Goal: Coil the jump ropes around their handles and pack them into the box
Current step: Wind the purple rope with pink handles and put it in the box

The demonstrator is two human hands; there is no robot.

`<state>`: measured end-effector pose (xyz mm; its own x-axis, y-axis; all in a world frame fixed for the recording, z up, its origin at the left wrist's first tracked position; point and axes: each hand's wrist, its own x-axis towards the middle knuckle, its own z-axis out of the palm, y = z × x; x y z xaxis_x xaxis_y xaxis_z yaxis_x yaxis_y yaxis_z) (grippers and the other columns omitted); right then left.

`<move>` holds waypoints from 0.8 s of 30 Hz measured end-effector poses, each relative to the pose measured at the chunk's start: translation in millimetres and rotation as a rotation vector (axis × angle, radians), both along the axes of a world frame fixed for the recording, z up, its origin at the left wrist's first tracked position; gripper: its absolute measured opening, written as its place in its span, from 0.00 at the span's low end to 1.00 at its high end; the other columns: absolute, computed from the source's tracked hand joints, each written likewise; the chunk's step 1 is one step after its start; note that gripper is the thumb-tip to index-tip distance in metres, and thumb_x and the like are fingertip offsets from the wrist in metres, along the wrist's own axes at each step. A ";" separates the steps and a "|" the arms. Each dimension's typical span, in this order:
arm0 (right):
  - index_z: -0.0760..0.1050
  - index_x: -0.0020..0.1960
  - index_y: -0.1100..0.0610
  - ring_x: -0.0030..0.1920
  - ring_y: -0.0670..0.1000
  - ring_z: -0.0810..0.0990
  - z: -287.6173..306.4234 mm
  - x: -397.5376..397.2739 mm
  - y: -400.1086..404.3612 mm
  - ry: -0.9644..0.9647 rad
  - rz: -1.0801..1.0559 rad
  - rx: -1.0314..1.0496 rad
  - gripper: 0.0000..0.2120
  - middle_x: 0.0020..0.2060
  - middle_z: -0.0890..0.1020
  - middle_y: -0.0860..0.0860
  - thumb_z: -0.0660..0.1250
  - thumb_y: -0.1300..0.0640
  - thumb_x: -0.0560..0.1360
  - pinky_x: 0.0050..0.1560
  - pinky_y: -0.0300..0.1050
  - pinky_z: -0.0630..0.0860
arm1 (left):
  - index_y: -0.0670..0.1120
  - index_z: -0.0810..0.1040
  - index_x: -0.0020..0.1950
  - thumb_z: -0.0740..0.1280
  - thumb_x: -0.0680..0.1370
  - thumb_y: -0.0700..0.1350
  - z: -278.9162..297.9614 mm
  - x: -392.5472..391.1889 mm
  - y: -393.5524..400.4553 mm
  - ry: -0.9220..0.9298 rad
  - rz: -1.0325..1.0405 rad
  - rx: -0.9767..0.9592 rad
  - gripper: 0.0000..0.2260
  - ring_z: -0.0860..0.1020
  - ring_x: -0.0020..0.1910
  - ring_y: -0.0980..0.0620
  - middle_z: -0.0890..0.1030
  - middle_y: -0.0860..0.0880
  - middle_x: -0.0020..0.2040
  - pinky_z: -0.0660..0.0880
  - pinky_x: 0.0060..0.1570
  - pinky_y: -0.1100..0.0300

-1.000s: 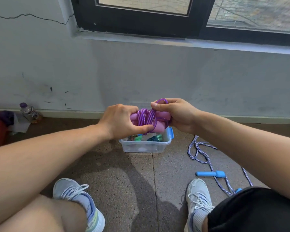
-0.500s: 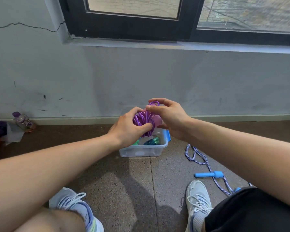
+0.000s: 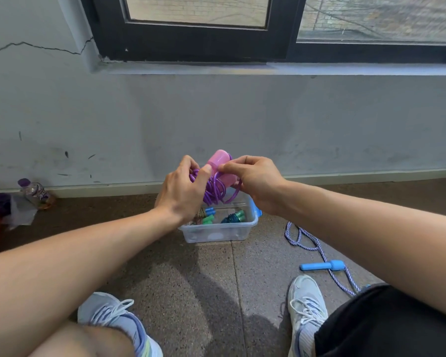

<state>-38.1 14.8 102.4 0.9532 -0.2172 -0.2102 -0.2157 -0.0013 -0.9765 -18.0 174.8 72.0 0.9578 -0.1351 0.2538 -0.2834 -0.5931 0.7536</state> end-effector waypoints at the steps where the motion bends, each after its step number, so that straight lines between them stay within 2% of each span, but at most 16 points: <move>1: 0.81 0.41 0.60 0.39 0.53 0.84 -1.8 0.8 -0.8 0.004 0.007 -0.032 0.07 0.37 0.85 0.57 0.78 0.60 0.70 0.51 0.51 0.84 | 0.48 0.69 0.44 0.58 0.77 0.62 -0.5 0.3 -0.1 -0.002 0.014 0.013 0.17 0.75 0.36 0.48 0.78 0.50 0.36 0.72 0.38 0.50; 3: 0.83 0.41 0.60 0.40 0.53 0.85 -4.8 1.3 -1.8 0.004 0.015 -0.091 0.09 0.39 0.86 0.56 0.81 0.56 0.67 0.51 0.53 0.84 | 0.48 0.70 0.44 0.60 0.76 0.59 0.4 -0.3 -1.1 0.012 0.023 0.034 0.14 0.75 0.37 0.47 0.77 0.49 0.36 0.72 0.39 0.50; 5: 0.84 0.39 0.59 0.42 0.54 0.85 -7.7 0.2 -1.1 0.015 0.019 -0.114 0.11 0.39 0.87 0.56 0.82 0.53 0.66 0.52 0.55 0.83 | 0.49 0.73 0.46 0.57 0.73 0.59 1.3 -0.9 -1.8 0.039 -0.003 0.028 0.15 0.76 0.39 0.45 0.79 0.49 0.38 0.74 0.41 0.48; 8: 0.83 0.40 0.59 0.41 0.54 0.85 -6.1 -2.1 -0.9 0.070 0.020 -0.089 0.11 0.40 0.87 0.58 0.82 0.55 0.66 0.53 0.57 0.83 | 0.54 0.80 0.51 0.55 0.72 0.61 -0.6 -0.7 -1.8 0.109 -0.085 0.011 0.20 0.80 0.40 0.47 0.82 0.52 0.41 0.79 0.42 0.48; 11: 0.78 0.42 0.60 0.42 0.56 0.86 1.1 -2.6 -3.8 0.087 -0.038 -0.015 0.17 0.40 0.85 0.59 0.84 0.56 0.62 0.51 0.54 0.84 | 0.54 0.80 0.46 0.59 0.72 0.65 -3.6 2.7 -2.4 0.180 -0.112 -0.029 0.18 0.81 0.39 0.47 0.83 0.52 0.38 0.80 0.43 0.44; 13: 0.74 0.39 0.57 0.40 0.56 0.86 2.8 -3.6 -4.7 0.096 -0.077 -0.011 0.20 0.38 0.83 0.58 0.84 0.56 0.62 0.48 0.52 0.85 | 0.53 0.79 0.44 0.62 0.72 0.66 -4.6 3.4 -5.2 0.190 -0.104 -0.060 0.17 0.82 0.39 0.48 0.83 0.52 0.37 0.80 0.42 0.44; 15: 0.74 0.39 0.56 0.36 0.53 0.83 2.9 -5.6 -2.4 0.118 -0.072 -0.024 0.18 0.36 0.83 0.56 0.83 0.54 0.64 0.45 0.51 0.84 | 0.52 0.78 0.42 0.63 0.72 0.64 -3.2 2.9 -7.2 0.161 -0.067 -0.034 0.16 0.80 0.38 0.50 0.82 0.52 0.36 0.79 0.41 0.49; 18: 0.80 0.46 0.58 0.36 0.51 0.82 11.1 -6.6 1.4 0.159 -0.016 -0.008 0.12 0.37 0.84 0.54 0.77 0.51 0.72 0.47 0.54 0.84 | 0.50 0.77 0.39 0.66 0.72 0.62 -0.5 3.6 -7.8 0.130 -0.004 -0.031 0.15 0.78 0.37 0.51 0.81 0.52 0.34 0.75 0.38 0.53; 21: 0.83 0.45 0.55 0.42 0.51 0.82 21.1 -3.4 -2.7 0.181 0.067 0.053 0.09 0.39 0.84 0.50 0.68 0.51 0.78 0.56 0.55 0.81 | 0.48 0.77 0.39 0.67 0.74 0.59 0.9 6.3 -5.2 0.136 0.026 -0.058 0.15 0.78 0.36 0.49 0.81 0.51 0.34 0.75 0.37 0.52; 24: 0.84 0.49 0.57 0.45 0.52 0.83 20.5 -1.6 -8.2 0.179 0.147 0.061 0.06 0.47 0.85 0.52 0.70 0.56 0.76 0.56 0.54 0.80 | 0.49 0.77 0.39 0.64 0.70 0.64 -0.5 7.2 -1.5 0.152 0.007 -0.095 0.18 0.81 0.36 0.45 0.82 0.49 0.34 0.80 0.37 0.47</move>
